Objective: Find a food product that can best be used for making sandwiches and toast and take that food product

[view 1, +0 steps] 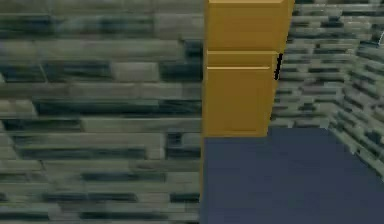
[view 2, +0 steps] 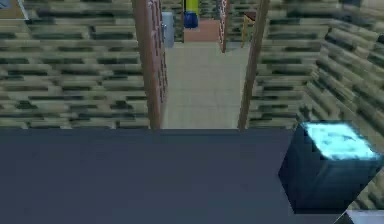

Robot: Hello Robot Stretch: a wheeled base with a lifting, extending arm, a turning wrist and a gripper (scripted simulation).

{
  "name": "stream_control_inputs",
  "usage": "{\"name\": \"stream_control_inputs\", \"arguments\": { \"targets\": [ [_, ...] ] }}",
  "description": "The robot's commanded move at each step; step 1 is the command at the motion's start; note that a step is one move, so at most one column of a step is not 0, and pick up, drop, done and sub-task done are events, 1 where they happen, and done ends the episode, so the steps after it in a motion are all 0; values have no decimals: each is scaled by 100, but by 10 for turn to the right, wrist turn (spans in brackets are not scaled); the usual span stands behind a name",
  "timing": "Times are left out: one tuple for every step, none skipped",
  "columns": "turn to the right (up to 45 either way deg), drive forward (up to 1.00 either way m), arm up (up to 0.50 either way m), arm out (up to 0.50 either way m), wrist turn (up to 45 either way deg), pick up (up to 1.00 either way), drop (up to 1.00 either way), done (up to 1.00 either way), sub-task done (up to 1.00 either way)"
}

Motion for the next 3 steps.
{"name": "stream_control_inputs", "arguments": {
  "targets": [
    [450,0,0,0,0,0,0,0,0],
    [450,0,0,0,0,0,0,0,0],
    [0,100,0,0,0,0,0,0,0]
  ]
}}
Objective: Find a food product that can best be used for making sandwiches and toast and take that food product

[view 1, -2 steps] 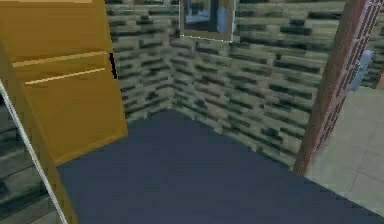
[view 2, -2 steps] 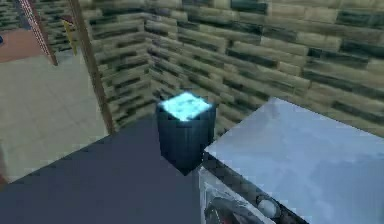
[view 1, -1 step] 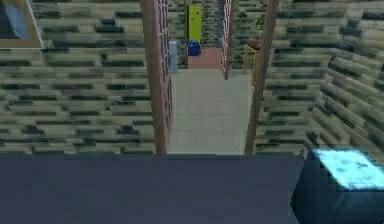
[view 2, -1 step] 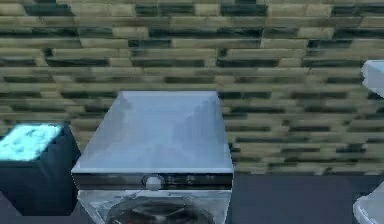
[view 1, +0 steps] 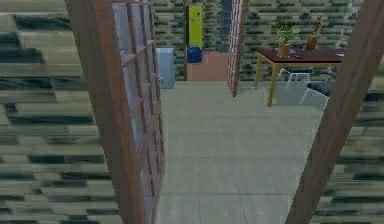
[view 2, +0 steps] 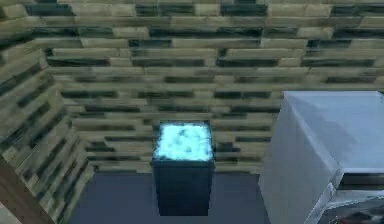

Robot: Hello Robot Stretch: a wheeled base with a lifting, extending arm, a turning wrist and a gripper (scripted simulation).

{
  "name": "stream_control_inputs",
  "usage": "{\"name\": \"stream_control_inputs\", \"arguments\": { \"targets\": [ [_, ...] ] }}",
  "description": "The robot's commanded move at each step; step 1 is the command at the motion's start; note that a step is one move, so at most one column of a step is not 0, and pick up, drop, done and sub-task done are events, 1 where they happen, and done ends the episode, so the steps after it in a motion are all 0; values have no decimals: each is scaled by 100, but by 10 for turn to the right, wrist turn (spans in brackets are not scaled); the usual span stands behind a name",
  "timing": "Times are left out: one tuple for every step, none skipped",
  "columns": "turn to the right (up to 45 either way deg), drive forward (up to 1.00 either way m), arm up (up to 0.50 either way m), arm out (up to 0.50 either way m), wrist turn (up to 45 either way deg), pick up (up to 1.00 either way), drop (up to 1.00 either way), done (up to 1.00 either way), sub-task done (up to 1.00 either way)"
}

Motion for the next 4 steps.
{"name": "stream_control_inputs", "arguments": {
  "targets": [
    [0,100,0,0,0,0,0,0,0],
    [0,100,0,0,0,0,0,0,0],
    [0,100,0,0,0,0,0,0,0],
    [0,100,0,0,0,0,0,0,0]
  ]
}}
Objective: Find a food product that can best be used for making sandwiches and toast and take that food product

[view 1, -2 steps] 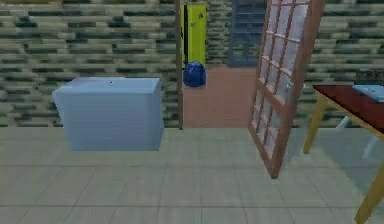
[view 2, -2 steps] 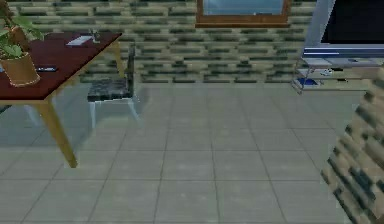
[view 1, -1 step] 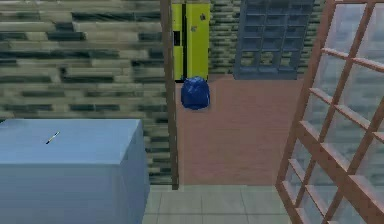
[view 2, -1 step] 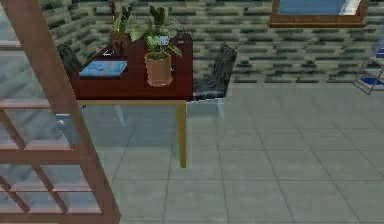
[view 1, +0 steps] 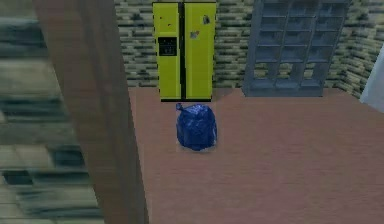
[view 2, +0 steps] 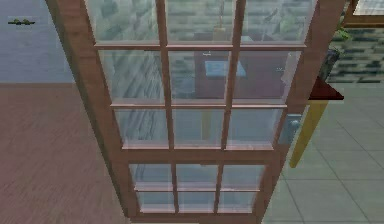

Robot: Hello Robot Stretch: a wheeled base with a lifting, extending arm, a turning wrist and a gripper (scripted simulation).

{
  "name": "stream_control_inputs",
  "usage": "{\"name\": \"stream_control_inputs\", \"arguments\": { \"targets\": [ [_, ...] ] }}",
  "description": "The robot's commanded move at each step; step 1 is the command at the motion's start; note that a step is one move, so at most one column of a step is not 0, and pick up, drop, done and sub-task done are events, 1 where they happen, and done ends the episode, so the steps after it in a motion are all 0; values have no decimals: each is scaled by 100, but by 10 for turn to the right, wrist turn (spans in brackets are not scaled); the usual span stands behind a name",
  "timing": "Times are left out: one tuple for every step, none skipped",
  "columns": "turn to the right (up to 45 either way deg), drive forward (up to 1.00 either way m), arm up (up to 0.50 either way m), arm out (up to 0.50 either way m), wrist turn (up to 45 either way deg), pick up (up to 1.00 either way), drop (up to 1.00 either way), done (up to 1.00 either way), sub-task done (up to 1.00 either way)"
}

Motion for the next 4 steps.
{"name": "stream_control_inputs", "arguments": {
  "targets": [
    [150,0,0,0,0,0,0,0,0],
    [0,10,0,0,0,0,0,0,0],
    [-120,0,0,0,0,0,0,0,0],
    [0,75,0,0,0,0,0,0,0]
  ]
}}
